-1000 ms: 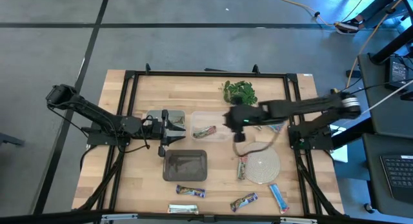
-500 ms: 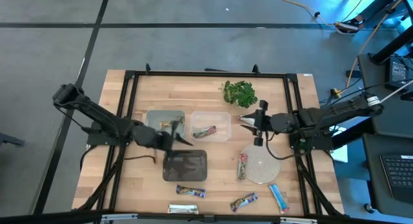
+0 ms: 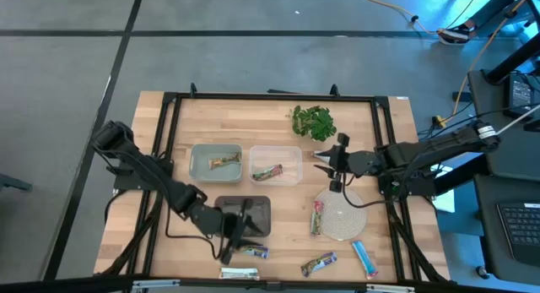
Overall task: Pick and place Granola Bars by type
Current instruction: Put the blue granola bar into the black transparent bin
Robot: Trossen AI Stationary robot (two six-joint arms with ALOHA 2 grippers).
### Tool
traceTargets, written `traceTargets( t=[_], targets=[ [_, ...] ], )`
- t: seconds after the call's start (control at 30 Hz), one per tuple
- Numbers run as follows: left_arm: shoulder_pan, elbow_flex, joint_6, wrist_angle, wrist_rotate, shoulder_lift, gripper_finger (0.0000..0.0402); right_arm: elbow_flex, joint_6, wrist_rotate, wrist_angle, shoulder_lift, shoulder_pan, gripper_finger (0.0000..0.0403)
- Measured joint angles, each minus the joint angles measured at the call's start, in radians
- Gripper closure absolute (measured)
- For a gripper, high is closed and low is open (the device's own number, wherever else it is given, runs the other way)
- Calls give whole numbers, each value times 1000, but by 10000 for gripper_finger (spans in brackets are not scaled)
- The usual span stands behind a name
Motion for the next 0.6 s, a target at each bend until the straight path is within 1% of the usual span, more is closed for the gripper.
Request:
traceTargets(
  t=[0.03,0.1,0.2,0.27,0.33,0.5,0.6],
  targets=[
    [-5,0,0,21,17,9,281,0,4,0,0,6,0,231],
    [-15,0,-2,44,19,24,281,0,18,0,7,18,0,231],
    [-29,0,-4,81,-15,46,272,0,19,0,10,34,0,231],
    [-34,0,24,124,-35,56,258,0,19,0,14,40,0,231],
    [-41,0,58,143,-68,63,237,0,18,0,34,48,0,231],
    [-58,0,84,144,-174,66,164,0,20,0,49,61,0,231],
    [-64,0,103,140,-200,66,128,0,22,0,51,66,-1,231]
  ],
)
